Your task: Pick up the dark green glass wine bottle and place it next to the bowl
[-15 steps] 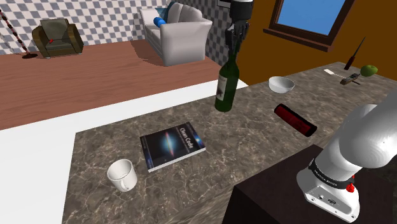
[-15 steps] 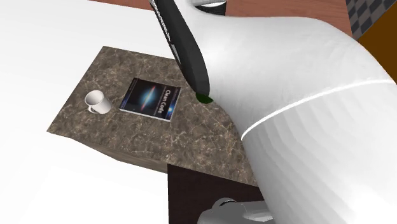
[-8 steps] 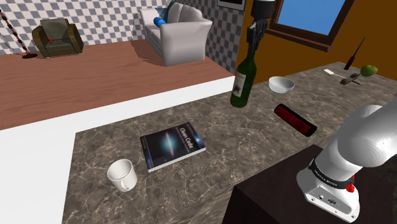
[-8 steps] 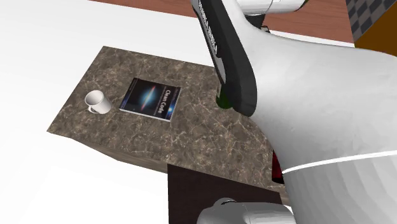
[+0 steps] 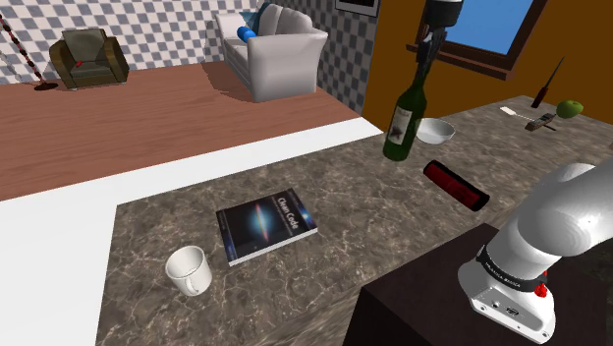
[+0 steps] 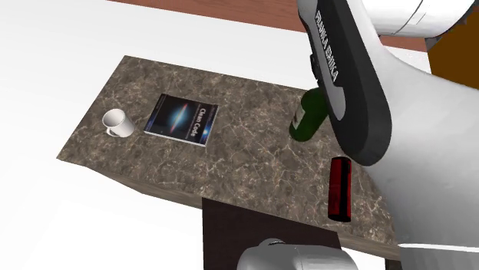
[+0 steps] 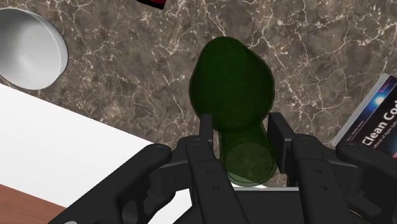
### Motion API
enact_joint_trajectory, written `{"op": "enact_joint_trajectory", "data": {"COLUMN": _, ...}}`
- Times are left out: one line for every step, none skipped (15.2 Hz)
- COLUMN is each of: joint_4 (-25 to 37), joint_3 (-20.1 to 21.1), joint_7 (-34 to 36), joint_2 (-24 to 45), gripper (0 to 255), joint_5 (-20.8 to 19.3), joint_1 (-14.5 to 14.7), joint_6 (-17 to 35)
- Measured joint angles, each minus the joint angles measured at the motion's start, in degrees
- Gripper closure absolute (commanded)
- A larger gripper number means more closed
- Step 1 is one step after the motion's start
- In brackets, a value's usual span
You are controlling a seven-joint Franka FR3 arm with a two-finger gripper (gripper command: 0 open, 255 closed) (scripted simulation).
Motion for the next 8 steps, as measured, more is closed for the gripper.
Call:
{"op": "enact_joint_trajectory", "data": {"joint_4": 0.4, "joint_3": -1.0, "joint_7": -1.4, "joint_2": 0.1, "gripper": 255, "joint_5": -0.4, "joint_1": -0.4, "joint_6": -0.2}}
{"op": "enact_joint_trajectory", "data": {"joint_4": 0.6, "joint_3": -2.1, "joint_7": -2.8, "joint_2": 0.0, "gripper": 255, "joint_5": -0.8, "joint_1": -0.9, "joint_6": -0.4}}
{"op": "enact_joint_trajectory", "data": {"joint_4": -0.2, "joint_3": -3.1, "joint_7": -4.2, "joint_2": -0.7, "gripper": 255, "joint_5": -1.3, "joint_1": -1.4, "joint_6": -0.2}}
{"op": "enact_joint_trajectory", "data": {"joint_4": 0.0, "joint_3": -4.2, "joint_7": -5.6, "joint_2": -0.5, "gripper": 255, "joint_5": -1.7, "joint_1": -1.8, "joint_6": -0.1}}
{"op": "enact_joint_trajectory", "data": {"joint_4": 0.0, "joint_3": -5.3, "joint_7": -7.0, "joint_2": -0.6, "gripper": 255, "joint_5": -2.1, "joint_1": -2.3, "joint_6": 0.0}}
{"op": "enact_joint_trajectory", "data": {"joint_4": 0.0, "joint_3": -6.3, "joint_7": -8.3, "joint_2": -0.7, "gripper": 255, "joint_5": -2.5, "joint_1": -2.7, "joint_6": 0.0}}
{"op": "enact_joint_trajectory", "data": {"joint_4": -0.6, "joint_3": -7.1, "joint_7": -9.4, "joint_2": -1.0, "gripper": 255, "joint_5": -2.9, "joint_1": -3.1, "joint_6": 0.4}}
{"op": "enact_joint_trajectory", "data": {"joint_4": 0.5, "joint_3": -8.2, "joint_7": -10.9, "joint_2": -0.8, "gripper": 255, "joint_5": -3.2, "joint_1": -3.5, "joint_6": -0.3}}
